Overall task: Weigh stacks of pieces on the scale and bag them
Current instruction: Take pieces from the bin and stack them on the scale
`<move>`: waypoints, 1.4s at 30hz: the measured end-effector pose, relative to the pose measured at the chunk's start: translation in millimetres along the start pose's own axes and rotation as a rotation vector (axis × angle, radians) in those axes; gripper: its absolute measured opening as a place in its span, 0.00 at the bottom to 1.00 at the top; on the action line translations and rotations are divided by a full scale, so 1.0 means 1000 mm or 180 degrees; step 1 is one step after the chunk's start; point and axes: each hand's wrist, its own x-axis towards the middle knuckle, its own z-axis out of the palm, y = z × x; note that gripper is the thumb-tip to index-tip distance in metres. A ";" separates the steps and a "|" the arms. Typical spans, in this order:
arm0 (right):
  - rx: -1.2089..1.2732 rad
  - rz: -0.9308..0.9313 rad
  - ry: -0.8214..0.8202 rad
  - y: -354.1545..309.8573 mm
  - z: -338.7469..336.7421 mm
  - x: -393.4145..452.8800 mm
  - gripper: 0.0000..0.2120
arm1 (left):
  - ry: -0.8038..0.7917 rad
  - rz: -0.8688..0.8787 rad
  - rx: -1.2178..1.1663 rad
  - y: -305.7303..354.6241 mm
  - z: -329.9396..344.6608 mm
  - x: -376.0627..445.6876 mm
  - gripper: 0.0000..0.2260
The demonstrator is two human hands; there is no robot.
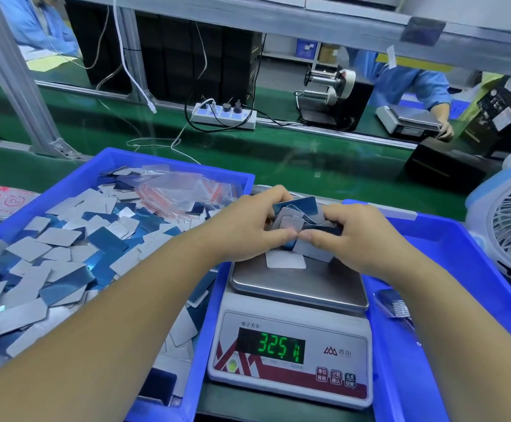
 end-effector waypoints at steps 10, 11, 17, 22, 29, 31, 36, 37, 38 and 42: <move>0.0061 -0.0253 -0.0411 -0.004 0.017 -0.002 0.15 | -0.0109 0.0123 0.0010 -0.001 0.007 0.001 0.10; 0.0103 -0.0261 -0.0323 -0.003 0.017 -0.003 0.13 | -0.0065 0.0128 -0.0093 -0.001 0.007 0.000 0.10; 0.0234 -0.0122 -0.0036 0.002 0.016 -0.004 0.08 | 0.0087 0.0251 0.0066 -0.001 0.006 0.000 0.09; 0.0457 -0.0063 0.0101 -0.004 0.023 -0.004 0.10 | -0.0187 0.0265 0.0487 -0.001 0.013 0.003 0.13; 0.0421 -0.0051 0.0169 -0.007 0.023 -0.002 0.08 | 0.0094 0.0111 0.0084 0.002 0.015 0.002 0.22; 0.0415 0.0040 0.0075 -0.006 0.023 -0.002 0.06 | 0.0125 0.0168 0.0041 0.001 0.010 0.001 0.20; 0.0843 0.0297 0.0092 -0.007 0.026 -0.002 0.16 | -0.0223 0.0184 0.0607 0.003 0.006 -0.004 0.14; 0.0851 0.0295 0.0090 -0.008 0.027 -0.001 0.18 | -0.0242 0.0172 0.0703 0.007 0.009 -0.003 0.14; 0.0865 0.0284 0.0103 -0.009 0.028 0.000 0.19 | -0.0239 0.0147 0.0793 0.010 0.013 -0.003 0.15; 0.1133 0.0225 0.0288 -0.006 0.028 0.002 0.20 | -0.0186 0.0023 0.0671 0.015 0.021 0.004 0.19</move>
